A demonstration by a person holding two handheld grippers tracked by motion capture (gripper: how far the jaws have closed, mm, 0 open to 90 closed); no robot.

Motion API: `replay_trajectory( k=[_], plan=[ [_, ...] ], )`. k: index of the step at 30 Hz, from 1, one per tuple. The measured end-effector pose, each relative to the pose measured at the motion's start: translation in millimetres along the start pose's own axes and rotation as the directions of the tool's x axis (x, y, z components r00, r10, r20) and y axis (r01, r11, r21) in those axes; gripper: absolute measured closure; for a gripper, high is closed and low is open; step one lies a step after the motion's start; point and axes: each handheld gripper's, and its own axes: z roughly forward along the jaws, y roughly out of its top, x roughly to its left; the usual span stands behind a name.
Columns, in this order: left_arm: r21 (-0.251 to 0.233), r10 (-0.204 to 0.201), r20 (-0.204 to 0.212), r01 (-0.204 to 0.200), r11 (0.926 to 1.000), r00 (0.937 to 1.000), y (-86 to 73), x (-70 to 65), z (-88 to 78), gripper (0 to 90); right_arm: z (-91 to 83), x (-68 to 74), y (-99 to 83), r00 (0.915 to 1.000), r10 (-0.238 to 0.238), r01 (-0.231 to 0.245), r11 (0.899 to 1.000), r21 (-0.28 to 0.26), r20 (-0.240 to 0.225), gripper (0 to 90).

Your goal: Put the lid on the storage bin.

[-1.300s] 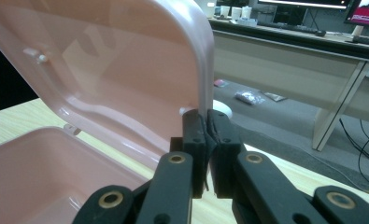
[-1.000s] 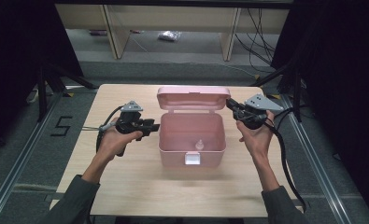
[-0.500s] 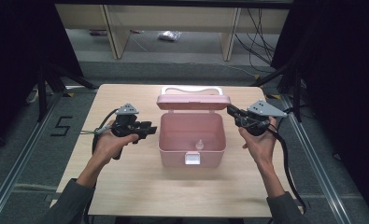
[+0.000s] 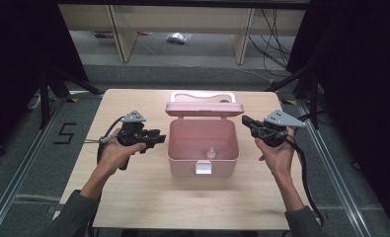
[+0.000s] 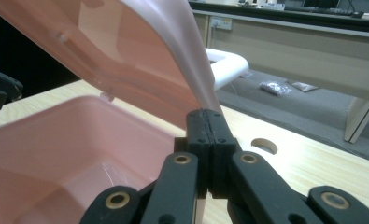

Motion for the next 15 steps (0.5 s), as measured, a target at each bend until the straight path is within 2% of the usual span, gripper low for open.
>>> replay_trajectory(
  k=[2,4,6,7,8,10,13,15],
  plan=[
    [-0.002,-0.001,0.000,0.001,1.0000,1.0000,-0.4,0.6,-0.5,62.8,-1.4,1.5,-1.6,0.9999,0.009,-0.009,1.000,0.012,-0.007,90.0],
    [-0.001,-0.001,-0.001,0.001,1.0000,1.0000,-1.1,1.4,-1.5,62.8,-0.8,2.1,-2.8,0.9998,0.013,-0.013,1.000,0.000,-0.011,89.2],
    [-0.002,-0.006,-0.006,0.006,1.0000,1.0000,-1.9,2.2,-2.4,62.7,-1.1,2.4,-2.9,0.9995,0.009,-0.009,1.000,0.005,-0.032,88.4],
    [0.000,-0.002,-0.008,0.002,1.0000,1.0000,-2.2,2.7,-2.7,62.7,-1.3,3.5,-2.6,0.9988,0.024,-0.024,1.000,0.011,-0.042,88.3],
    [-0.006,-0.005,-0.015,0.005,1.0000,0.9999,-3.1,2.6,-2.9,62.7,-1.6,3.1,-2.2,0.9996,0.011,-0.011,1.000,0.001,-0.026,88.0],
    [0.000,-0.005,-0.009,0.005,1.0000,0.9999,-3.8,3.2,-3.3,62.5,-2.2,3.8,-0.9,0.9985,0.028,-0.028,1.000,0.008,-0.048,86.1],
    [-0.003,-0.010,-0.016,0.010,0.9999,0.9998,-5.1,3.4,-2.6,62.2,-3.6,7.7,0.0,0.9993,0.025,-0.025,1.000,0.016,-0.029,83.3],
    [0.005,-0.005,-0.007,0.005,1.0000,1.0000,-5.5,4.9,-2.9,61.9,-3.5,9.5,0.1,0.9992,0.022,-0.021,0.999,0.026,-0.033,82.2]
  ],
)
